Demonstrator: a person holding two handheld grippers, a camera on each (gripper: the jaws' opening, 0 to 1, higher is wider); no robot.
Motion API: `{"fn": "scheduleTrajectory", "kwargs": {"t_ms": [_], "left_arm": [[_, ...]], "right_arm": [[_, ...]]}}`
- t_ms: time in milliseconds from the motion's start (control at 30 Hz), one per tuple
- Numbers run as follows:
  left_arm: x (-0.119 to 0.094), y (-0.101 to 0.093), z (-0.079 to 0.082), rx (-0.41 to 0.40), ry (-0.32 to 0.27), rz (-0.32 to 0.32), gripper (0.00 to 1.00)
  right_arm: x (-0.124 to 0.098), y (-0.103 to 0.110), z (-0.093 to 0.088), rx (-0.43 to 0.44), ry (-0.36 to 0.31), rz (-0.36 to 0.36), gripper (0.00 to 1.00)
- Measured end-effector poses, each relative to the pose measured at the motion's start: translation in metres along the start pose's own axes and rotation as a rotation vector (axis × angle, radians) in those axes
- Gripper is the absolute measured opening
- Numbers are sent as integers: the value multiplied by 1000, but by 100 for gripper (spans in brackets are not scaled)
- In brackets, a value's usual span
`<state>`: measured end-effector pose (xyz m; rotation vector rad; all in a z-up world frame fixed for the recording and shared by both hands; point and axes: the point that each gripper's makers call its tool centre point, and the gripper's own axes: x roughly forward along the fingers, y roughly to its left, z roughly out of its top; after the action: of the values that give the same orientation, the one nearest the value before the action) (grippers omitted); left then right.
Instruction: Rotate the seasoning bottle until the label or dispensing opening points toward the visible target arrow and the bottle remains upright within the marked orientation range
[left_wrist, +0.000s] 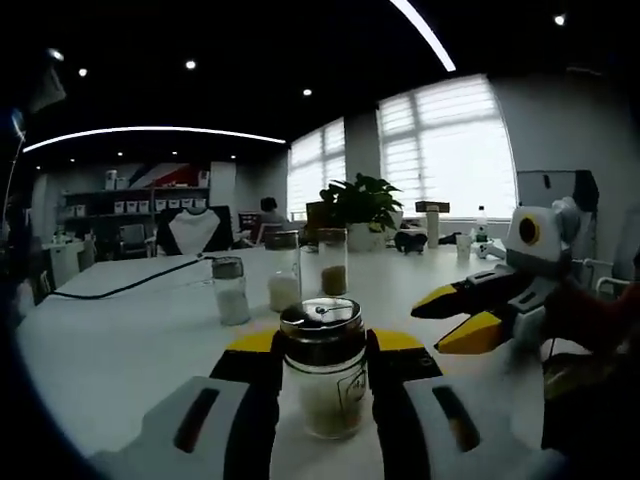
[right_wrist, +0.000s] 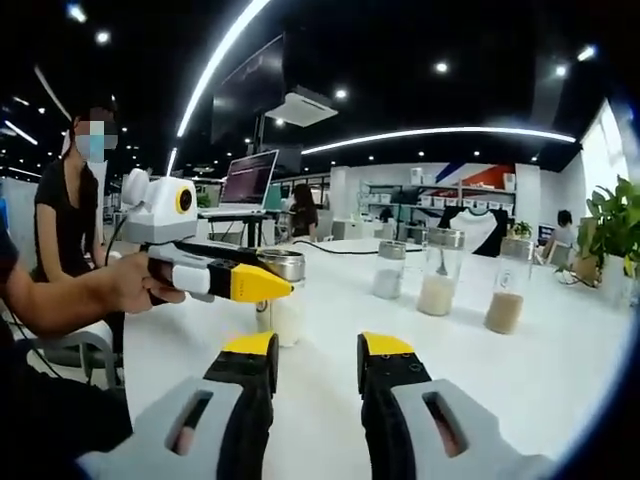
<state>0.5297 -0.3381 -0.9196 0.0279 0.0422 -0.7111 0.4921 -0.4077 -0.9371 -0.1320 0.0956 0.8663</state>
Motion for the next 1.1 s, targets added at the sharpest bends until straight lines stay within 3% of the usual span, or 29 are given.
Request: {"fn": "scheduleTrajectory", "kwargs": {"t_ms": [200, 367, 500, 600, 1100], "left_arm": [[-1, -2, -1, 69, 15, -35, 35], [-1, -2, -2, 58, 16, -34, 36], [-1, -1, -4, 27, 16, 10, 36], [-1, -2, -9, 77, 49, 28, 36], [-8, 7, -9, 35, 36, 53, 35]], "right_arm": [[0, 0, -1, 20, 2, 12, 29], [1, 1, -3, 16, 7, 12, 29], [2, 2, -5, 16, 12, 16, 29], [2, 1, -5, 14, 13, 16, 29], [1, 0, -4, 37, 7, 22, 29]]}}
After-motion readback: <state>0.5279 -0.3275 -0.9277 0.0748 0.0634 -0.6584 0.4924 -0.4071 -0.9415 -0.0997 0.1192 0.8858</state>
